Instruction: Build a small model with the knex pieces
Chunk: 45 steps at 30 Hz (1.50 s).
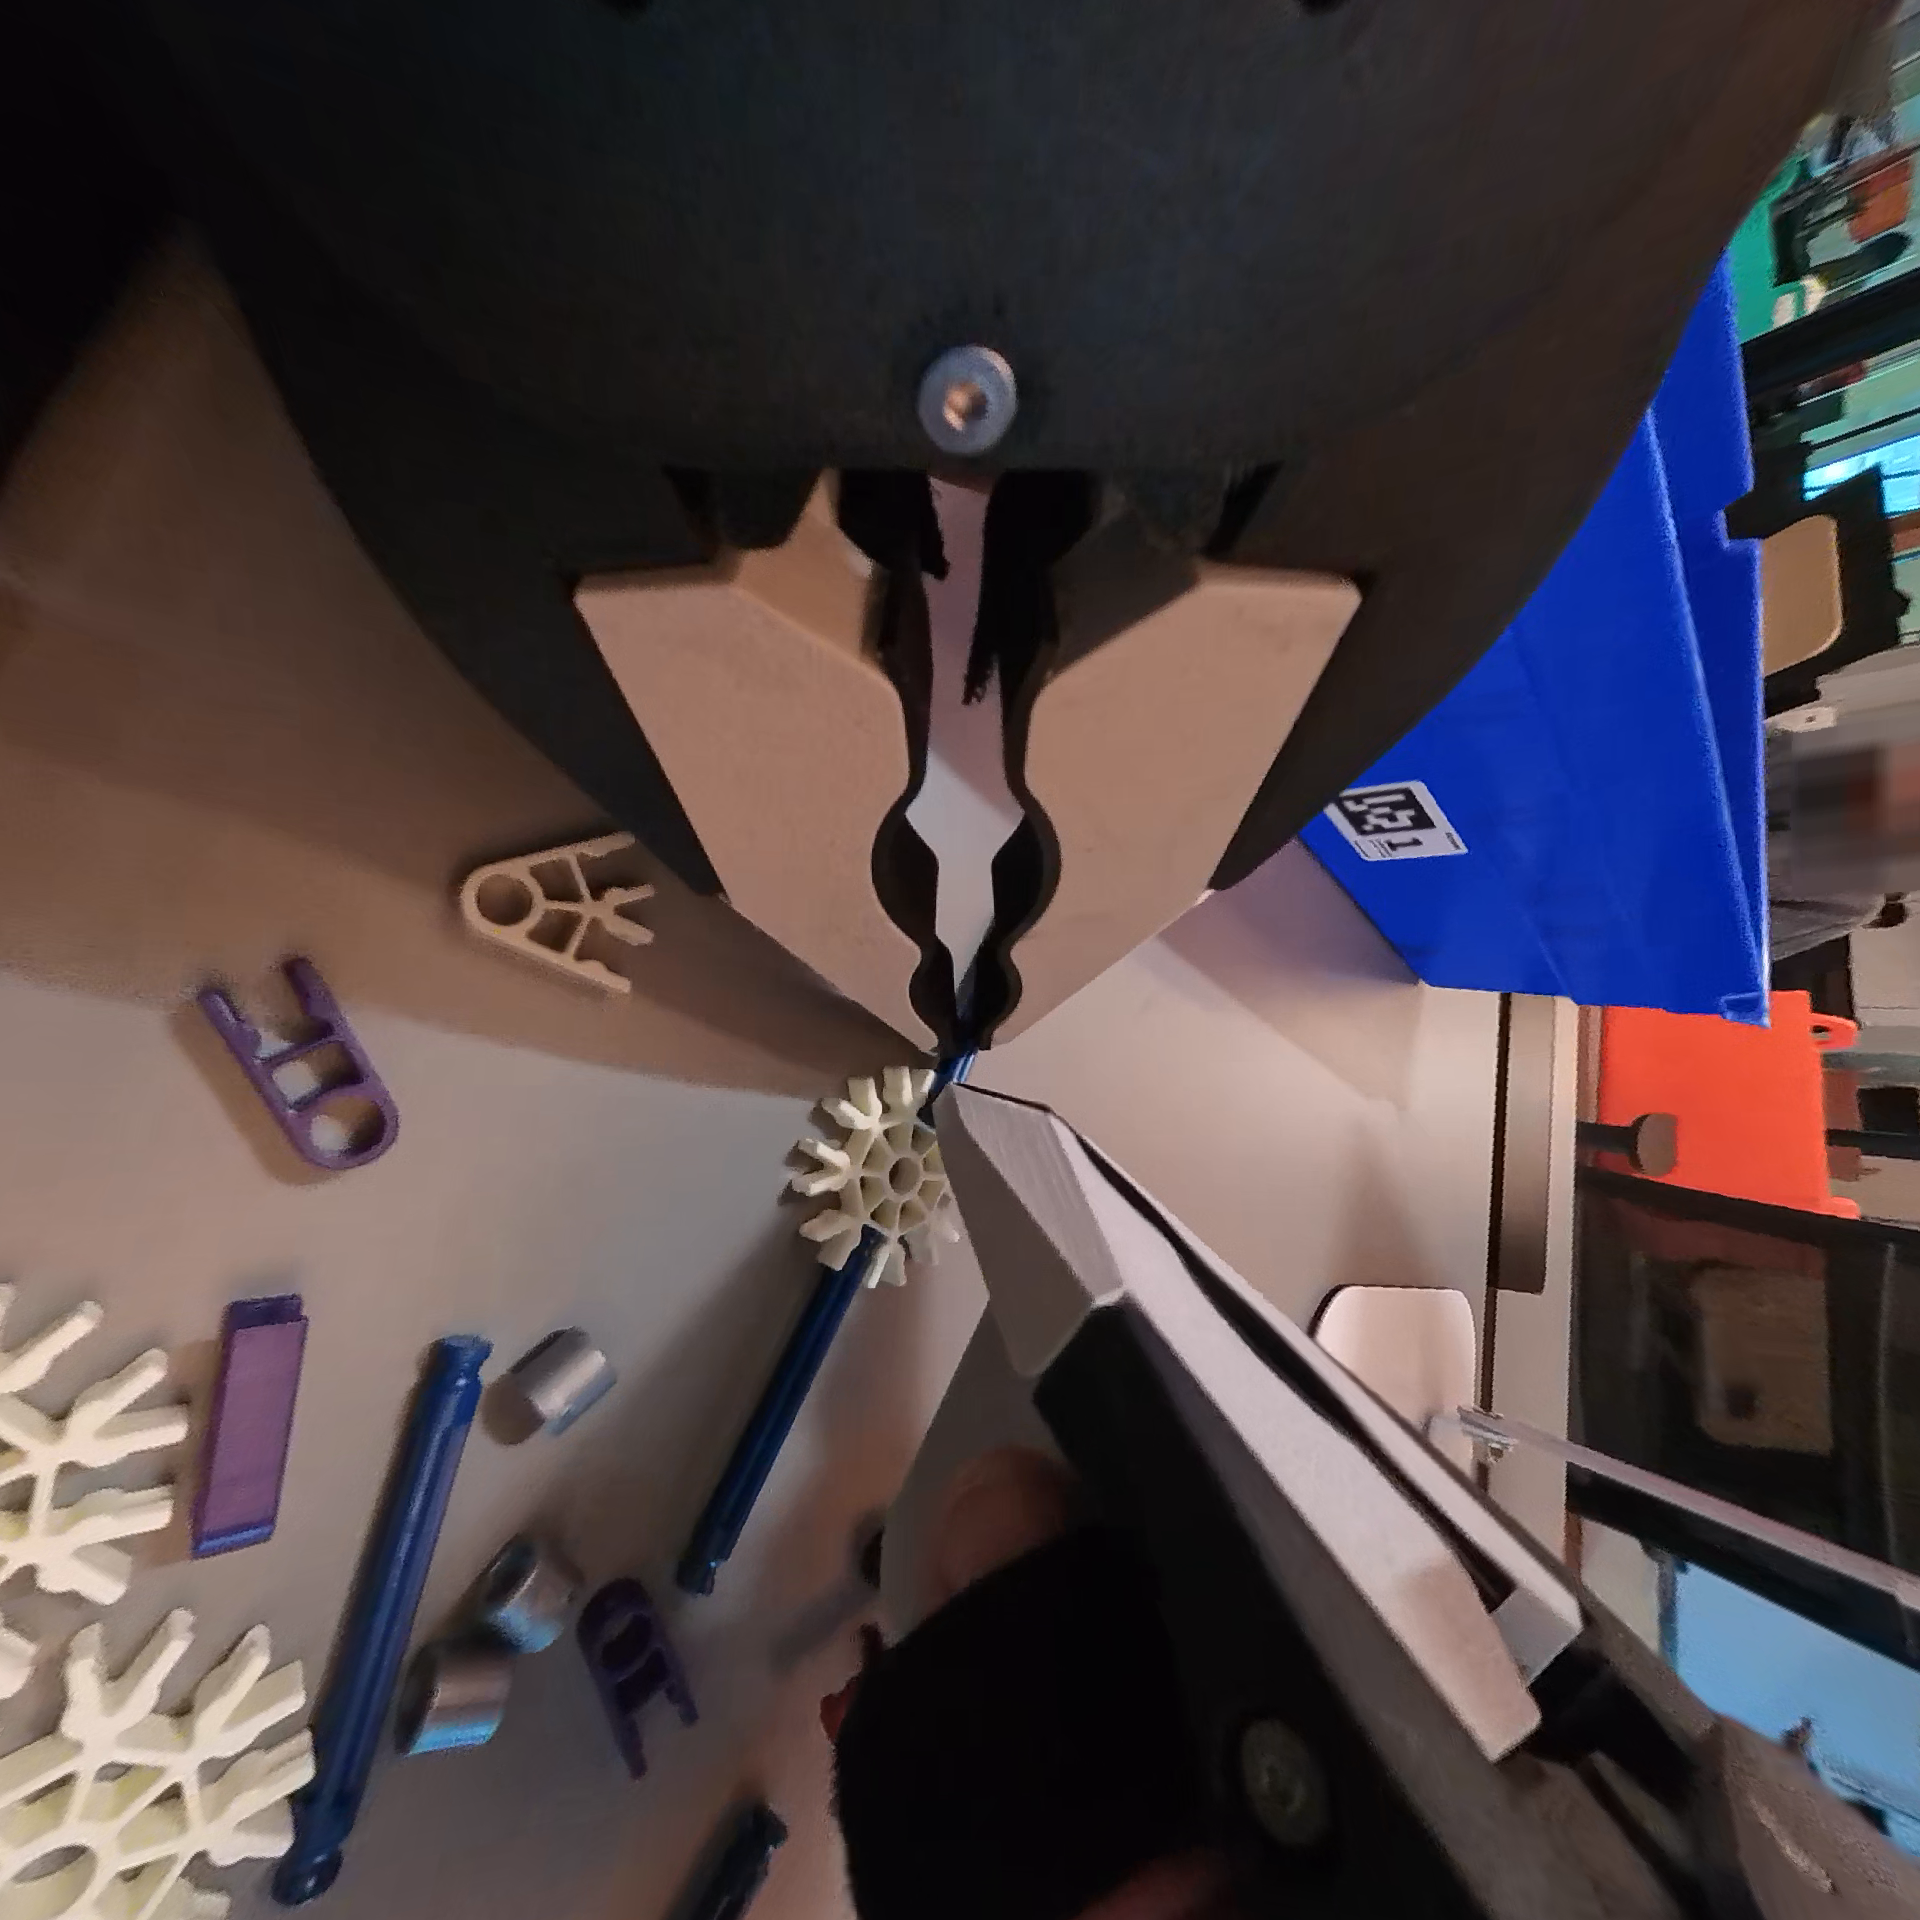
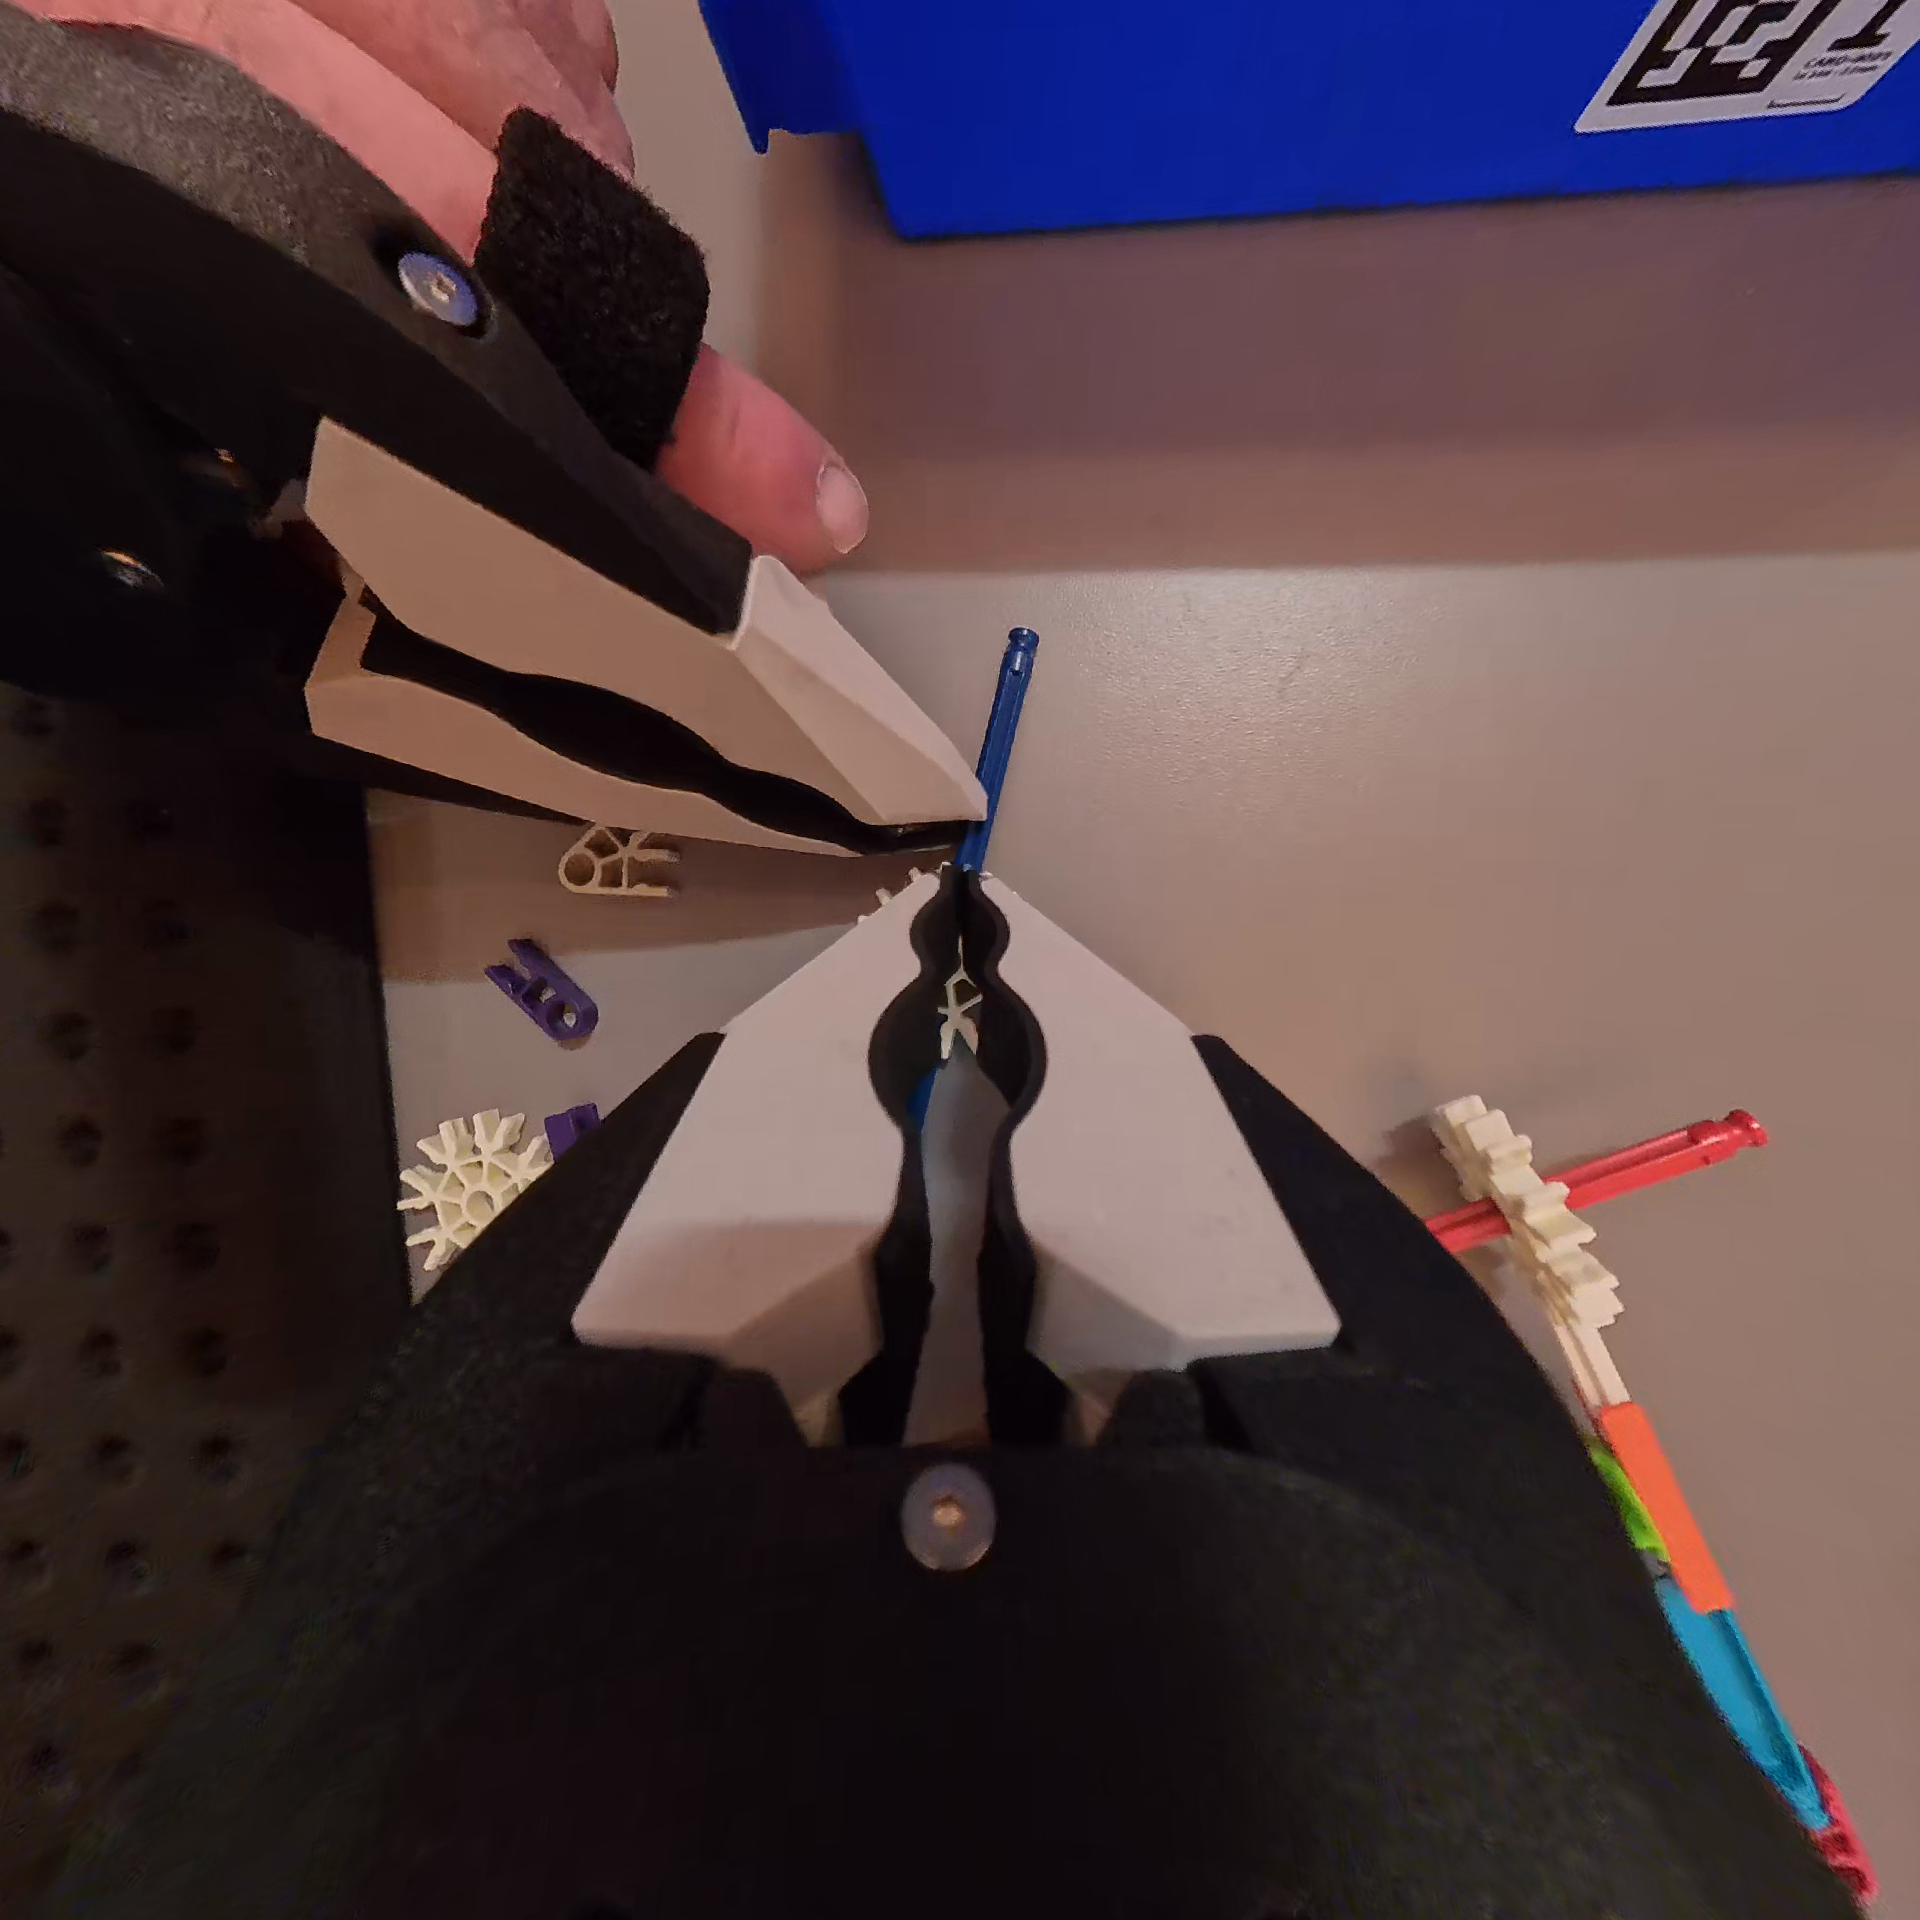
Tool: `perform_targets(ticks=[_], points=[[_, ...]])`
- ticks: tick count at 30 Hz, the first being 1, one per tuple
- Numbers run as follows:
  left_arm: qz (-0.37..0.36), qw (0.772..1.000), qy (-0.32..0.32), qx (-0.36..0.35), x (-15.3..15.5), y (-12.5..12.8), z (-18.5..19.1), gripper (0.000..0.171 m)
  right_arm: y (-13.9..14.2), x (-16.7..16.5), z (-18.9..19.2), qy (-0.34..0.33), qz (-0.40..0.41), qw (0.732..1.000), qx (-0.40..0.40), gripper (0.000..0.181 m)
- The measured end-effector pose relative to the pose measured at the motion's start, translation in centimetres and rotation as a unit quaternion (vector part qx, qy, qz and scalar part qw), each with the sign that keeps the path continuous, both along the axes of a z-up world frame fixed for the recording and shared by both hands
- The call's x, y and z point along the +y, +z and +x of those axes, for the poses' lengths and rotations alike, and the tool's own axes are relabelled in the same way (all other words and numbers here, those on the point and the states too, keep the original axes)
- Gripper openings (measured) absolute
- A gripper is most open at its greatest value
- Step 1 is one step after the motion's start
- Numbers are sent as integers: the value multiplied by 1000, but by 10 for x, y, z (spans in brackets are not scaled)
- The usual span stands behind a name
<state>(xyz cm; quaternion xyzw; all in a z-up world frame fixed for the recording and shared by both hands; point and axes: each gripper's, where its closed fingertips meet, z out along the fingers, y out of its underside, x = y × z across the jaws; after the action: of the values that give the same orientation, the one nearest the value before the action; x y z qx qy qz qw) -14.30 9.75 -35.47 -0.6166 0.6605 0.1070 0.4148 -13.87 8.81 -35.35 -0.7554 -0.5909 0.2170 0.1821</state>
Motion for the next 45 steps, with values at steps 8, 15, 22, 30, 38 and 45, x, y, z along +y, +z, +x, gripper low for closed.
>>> perform_targets(ticks=[8,15,22,30,38,45], points=[[12,1000,-7,27,-3,-3,4,0,-2,-5,-2,-9,-10,1000,17,0],[6,1000,8,1,1,1,-1,0,6,-2,-3,-17,6,999,32,0],[-11,997,25,-71,-9,27,-14,8,44,-11,32,25,34,999,26,7],[-23,997,28,-68,-7,22,-16,19,15,-45,72,95,58,992,-53,12],[-49,996,70,-25,10,2,-7,19,-5,-69,56,124,28,991,-49,7],[-84,991,104,-21,15,-5,-12,0,-8,-67,58,114,28,992,-54,4]])
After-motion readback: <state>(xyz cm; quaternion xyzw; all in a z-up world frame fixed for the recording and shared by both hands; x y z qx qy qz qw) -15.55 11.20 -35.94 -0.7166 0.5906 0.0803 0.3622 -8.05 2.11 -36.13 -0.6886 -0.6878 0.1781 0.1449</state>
